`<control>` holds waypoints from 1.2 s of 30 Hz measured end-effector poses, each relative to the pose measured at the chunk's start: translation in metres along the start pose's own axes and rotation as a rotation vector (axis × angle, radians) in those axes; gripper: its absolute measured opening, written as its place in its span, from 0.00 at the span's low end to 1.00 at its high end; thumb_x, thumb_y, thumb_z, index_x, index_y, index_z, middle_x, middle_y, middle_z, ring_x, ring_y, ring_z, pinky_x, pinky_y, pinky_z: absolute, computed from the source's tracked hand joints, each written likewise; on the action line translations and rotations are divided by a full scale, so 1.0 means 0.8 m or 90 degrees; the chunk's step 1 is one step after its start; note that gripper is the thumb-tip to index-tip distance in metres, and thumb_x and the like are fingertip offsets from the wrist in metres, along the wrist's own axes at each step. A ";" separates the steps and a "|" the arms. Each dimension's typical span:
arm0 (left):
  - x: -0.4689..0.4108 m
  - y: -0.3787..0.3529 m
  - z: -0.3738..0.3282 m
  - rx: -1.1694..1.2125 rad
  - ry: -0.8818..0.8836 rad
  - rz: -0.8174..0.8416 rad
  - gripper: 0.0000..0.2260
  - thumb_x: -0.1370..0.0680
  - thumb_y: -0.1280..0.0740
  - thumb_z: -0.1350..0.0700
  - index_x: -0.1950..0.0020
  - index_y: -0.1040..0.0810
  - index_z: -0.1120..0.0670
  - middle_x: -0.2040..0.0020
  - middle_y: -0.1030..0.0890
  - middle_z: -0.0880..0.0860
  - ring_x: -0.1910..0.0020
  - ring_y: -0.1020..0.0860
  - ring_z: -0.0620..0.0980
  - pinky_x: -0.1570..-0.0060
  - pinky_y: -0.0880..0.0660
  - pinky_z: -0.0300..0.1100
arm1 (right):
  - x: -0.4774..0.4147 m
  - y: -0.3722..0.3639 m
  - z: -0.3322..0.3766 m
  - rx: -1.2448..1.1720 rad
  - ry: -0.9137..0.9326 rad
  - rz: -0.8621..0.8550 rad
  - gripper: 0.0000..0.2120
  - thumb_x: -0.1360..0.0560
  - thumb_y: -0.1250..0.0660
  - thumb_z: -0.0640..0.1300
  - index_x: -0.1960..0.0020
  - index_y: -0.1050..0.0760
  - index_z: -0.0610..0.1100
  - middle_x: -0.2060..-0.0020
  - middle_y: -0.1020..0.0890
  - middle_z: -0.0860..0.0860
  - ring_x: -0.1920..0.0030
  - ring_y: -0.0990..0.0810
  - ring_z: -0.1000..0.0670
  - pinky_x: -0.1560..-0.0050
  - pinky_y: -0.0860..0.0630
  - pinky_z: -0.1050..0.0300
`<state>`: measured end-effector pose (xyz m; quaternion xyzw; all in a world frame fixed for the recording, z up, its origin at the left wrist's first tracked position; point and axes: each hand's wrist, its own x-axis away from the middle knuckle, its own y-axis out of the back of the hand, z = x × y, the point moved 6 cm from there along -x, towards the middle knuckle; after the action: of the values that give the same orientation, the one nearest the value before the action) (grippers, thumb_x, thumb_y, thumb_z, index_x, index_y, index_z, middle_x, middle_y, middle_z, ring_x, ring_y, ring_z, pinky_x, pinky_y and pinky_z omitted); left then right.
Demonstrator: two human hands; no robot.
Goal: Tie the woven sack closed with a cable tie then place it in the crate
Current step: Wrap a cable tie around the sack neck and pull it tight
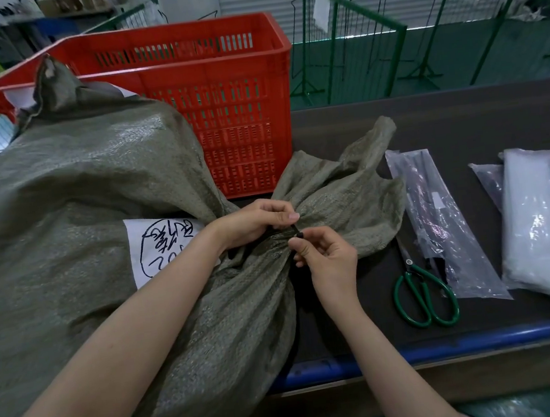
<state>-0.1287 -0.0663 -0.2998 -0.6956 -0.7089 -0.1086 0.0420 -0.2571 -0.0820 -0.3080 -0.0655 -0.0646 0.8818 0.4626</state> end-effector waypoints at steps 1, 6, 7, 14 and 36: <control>0.000 0.000 0.001 -0.004 0.001 0.005 0.17 0.44 0.25 0.37 0.72 0.24 0.49 0.73 0.29 0.41 0.69 0.31 0.36 0.62 0.33 0.28 | 0.000 0.000 0.000 0.001 0.000 0.001 0.10 0.30 0.29 0.33 0.63 0.24 0.47 0.68 0.22 0.50 0.73 0.24 0.62 0.70 0.26 0.69; 0.000 -0.006 0.003 -0.023 0.013 0.051 0.14 0.42 0.25 0.38 0.71 0.21 0.47 0.73 0.24 0.40 0.68 0.27 0.35 0.62 0.30 0.26 | 0.002 -0.001 0.000 -0.005 -0.004 0.009 0.11 0.30 0.30 0.33 0.63 0.25 0.47 0.69 0.23 0.51 0.74 0.24 0.62 0.71 0.26 0.70; 0.000 -0.007 0.005 -0.026 0.018 0.059 0.14 0.42 0.25 0.38 0.71 0.21 0.47 0.72 0.24 0.41 0.68 0.26 0.36 0.61 0.29 0.27 | 0.003 -0.001 0.000 -0.006 -0.005 0.009 0.11 0.30 0.30 0.32 0.64 0.25 0.47 0.70 0.23 0.51 0.74 0.24 0.62 0.71 0.26 0.70; 0.003 -0.020 0.008 -0.038 0.035 0.123 0.16 0.38 0.27 0.38 0.60 0.22 0.48 0.67 0.22 0.40 0.63 0.24 0.37 0.57 0.28 0.30 | 0.002 0.000 -0.011 -0.053 -0.068 0.002 0.11 0.29 0.31 0.33 0.62 0.31 0.44 0.68 0.22 0.48 0.74 0.23 0.62 0.71 0.25 0.68; 0.007 -0.008 0.009 -0.239 0.060 0.058 0.09 0.27 0.32 0.64 0.60 0.21 0.50 0.67 0.19 0.38 0.63 0.24 0.33 0.55 0.28 0.28 | 0.020 -0.009 -0.016 0.013 -0.296 0.123 0.18 0.23 0.40 0.43 0.72 0.29 0.44 0.84 0.34 0.56 0.83 0.39 0.60 0.82 0.44 0.69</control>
<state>-0.1349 -0.0591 -0.3065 -0.7165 -0.6415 -0.2693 -0.0504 -0.2584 -0.0640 -0.3200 0.1377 -0.1536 0.9140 0.3495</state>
